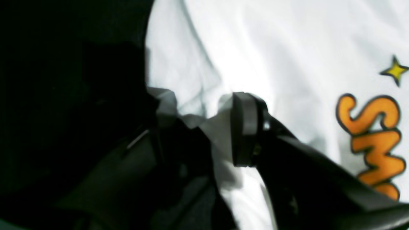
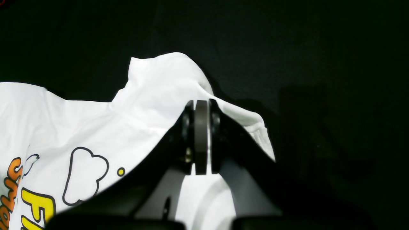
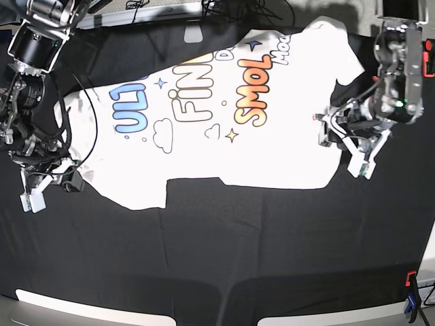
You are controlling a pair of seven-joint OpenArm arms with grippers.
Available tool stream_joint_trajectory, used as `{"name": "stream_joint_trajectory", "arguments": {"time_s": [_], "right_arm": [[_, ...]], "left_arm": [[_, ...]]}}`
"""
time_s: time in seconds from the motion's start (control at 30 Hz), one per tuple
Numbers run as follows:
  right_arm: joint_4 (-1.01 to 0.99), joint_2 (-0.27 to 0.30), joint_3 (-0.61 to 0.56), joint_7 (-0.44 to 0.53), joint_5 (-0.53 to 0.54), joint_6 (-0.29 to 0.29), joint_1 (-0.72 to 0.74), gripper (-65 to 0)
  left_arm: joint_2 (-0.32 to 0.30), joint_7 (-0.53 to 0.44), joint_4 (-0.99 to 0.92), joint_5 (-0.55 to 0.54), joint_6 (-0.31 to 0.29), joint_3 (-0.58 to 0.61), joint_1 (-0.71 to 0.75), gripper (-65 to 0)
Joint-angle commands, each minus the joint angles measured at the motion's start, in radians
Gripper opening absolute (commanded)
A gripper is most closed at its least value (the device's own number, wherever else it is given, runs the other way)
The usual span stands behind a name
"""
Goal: Layout the t-shirt on the table in an organized manner, then fold the t-shirt properly
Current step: 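Pull the shirt edges apart with both grippers to straighten it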
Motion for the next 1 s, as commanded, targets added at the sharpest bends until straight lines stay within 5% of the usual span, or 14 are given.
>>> {"name": "stream_joint_trajectory", "arguments": {"time_s": [0.0,0.3,0.47,0.83,0.97], "right_arm": [[0.019,0.018,0.005,0.016,0.025,0.006,0.022,-64.5],[0.019,0.019,0.005,0.016,0.025,0.006,0.022,-61.1],[0.019,0.019,0.005,0.018,0.025,0.006,0.022,-61.1],[0.019,0.016,0.005,0.019,0.026,0.006,0.021,-60.7],[0.019,0.014,-0.005,0.009,0.029,0.006,0.021,-40.7]], "left_arm": [[-0.008,-0.032,0.019,0.008,0.022,-0.005,-0.014,-39.5],[-0.009,-0.003,0.019,0.244,0.153,-0.006,-0.073,-43.2],[-0.008,0.065,0.019,0.143,0.15,-0.005,-0.076,-45.2],[-0.008,-0.026,0.019,0.098,0.129,-0.005,-0.071,-45.2],[-0.008,-0.027,0.019,0.1,0.127,-0.005,-0.063,-45.2]]}}
